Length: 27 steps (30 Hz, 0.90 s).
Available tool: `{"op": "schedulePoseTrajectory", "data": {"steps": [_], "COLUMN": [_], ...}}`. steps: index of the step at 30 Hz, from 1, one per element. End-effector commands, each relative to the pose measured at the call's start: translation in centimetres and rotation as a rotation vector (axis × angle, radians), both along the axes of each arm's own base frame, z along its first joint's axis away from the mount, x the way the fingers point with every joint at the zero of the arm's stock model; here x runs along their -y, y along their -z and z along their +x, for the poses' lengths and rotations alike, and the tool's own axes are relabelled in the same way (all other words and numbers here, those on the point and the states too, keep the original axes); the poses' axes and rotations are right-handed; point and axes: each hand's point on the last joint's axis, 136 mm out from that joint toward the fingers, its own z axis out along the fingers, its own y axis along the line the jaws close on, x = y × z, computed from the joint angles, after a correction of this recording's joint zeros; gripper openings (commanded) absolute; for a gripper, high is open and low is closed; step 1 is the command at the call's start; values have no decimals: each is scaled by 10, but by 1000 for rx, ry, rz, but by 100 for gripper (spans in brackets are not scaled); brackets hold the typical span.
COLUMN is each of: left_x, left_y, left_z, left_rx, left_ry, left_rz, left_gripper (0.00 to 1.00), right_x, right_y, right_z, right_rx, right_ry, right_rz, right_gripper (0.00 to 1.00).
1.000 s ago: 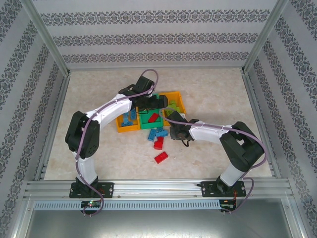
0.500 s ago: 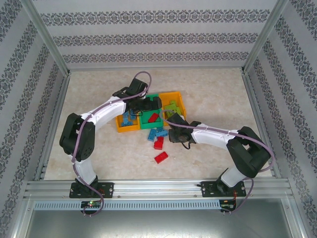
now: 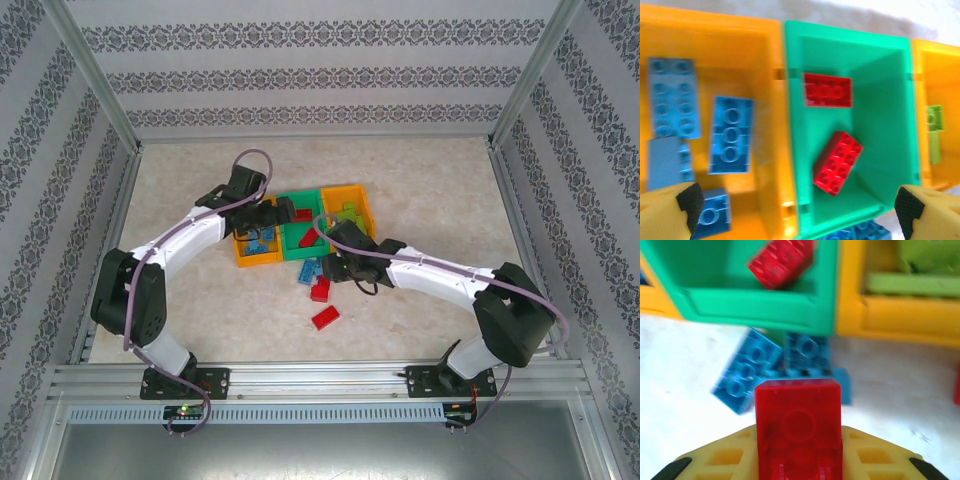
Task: Sort the legos into containers by color
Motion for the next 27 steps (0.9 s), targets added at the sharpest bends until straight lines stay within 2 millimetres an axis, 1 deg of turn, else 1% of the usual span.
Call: {"op": "schedulePoseTrajectory", "data": {"steps": [1,4,7,8,12,14,16,17,19,22,25,27], "left_x": [-17,-26,-35,-38,-45,-48,-51,-53,-56,-57,-57,-53], "left_y": [-8,-6,-2,0,5,6,7,9,12,16,18,16], "left_z": [1,-7,-15,-18,-28,-32,-37,-40,-45,-54,-64,-72], "left_rx": [40,34,24,18,4,1,-5,-12,-19,-30,-25,0], "left_ry": [-53,-57,-64,-67,-77,-82,-87,-93,-99,-101,-94,-65], "left_rz": [6,38,70,77,85,91,104,109,111,104,95,100], "left_gripper": [99,99,99,99,99,99,99,99,99,99,100,100], "right_x": [-24,-43,-53,-56,-58,-60,-62,-61,-64,-67,-67,-64], "right_y": [-13,-21,-22,-22,-13,-12,-12,-11,-12,-20,-28,-31], "right_z": [13,32,57,65,101,114,122,126,131,128,118,112], "right_rx": [22,46,54,57,62,65,70,69,66,76,96,99], "right_ry": [-58,-75,-59,-52,-9,5,10,16,13,-7,-27,-27], "right_rz": [19,37,30,36,29,32,33,30,39,62,70,75], "right_gripper": [25,26,26,26,29,35,39,45,56,61,67,70]}}
